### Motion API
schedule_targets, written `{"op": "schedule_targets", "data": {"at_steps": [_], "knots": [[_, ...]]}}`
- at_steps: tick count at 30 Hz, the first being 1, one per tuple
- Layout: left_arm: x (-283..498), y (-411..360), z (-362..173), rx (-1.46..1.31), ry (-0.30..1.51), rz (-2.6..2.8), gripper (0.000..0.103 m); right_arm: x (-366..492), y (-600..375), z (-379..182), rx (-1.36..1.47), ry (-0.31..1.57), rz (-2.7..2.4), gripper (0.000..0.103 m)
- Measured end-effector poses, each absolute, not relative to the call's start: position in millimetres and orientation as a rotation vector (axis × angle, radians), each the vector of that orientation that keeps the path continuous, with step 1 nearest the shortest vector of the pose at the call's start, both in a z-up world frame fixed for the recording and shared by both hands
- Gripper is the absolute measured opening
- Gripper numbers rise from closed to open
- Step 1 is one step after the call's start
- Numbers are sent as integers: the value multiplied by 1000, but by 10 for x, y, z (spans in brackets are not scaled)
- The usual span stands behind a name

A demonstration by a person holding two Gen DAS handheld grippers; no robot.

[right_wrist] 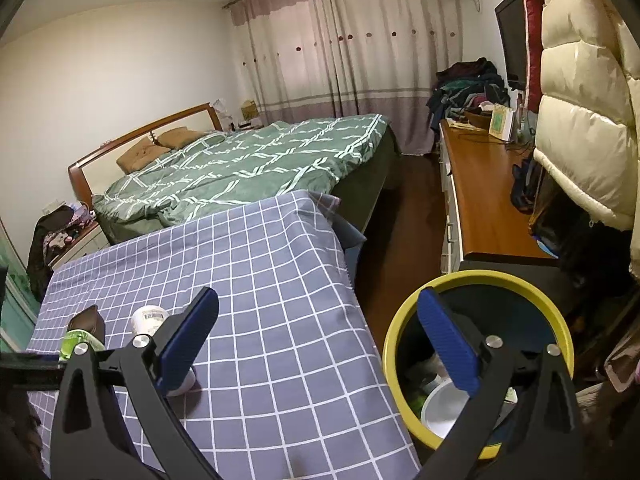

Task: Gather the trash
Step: 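Grasp the green drink bottle with the left gripper and lift it, then carry the green bottle over the yellow bin and open the left gripper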

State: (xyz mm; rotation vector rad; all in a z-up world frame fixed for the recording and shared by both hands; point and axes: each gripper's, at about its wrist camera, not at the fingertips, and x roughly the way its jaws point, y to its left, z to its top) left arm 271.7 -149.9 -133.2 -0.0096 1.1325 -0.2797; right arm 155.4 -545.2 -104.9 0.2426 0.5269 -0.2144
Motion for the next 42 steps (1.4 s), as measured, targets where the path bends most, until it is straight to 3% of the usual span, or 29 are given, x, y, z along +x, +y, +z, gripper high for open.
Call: {"op": "schedule_targets", "data": {"at_steps": [6, 13, 28, 42], "knots": [[2928, -1499, -1352, 15, 1240, -320, 66, 1585, -5444, -1072, 242, 549, -206, 95], [2967, -1550, -1337, 36, 1209, -329, 64, 1593, -5443, -1091, 242, 553, -204, 95], [2253, -1646, -432, 129, 845, -381, 55, 1563, -5448, -1102, 254, 538, -204, 95], [1585, -1759, -339, 170, 689, -431, 52, 1448, -5562, -997, 293, 498, -237, 95]]}}
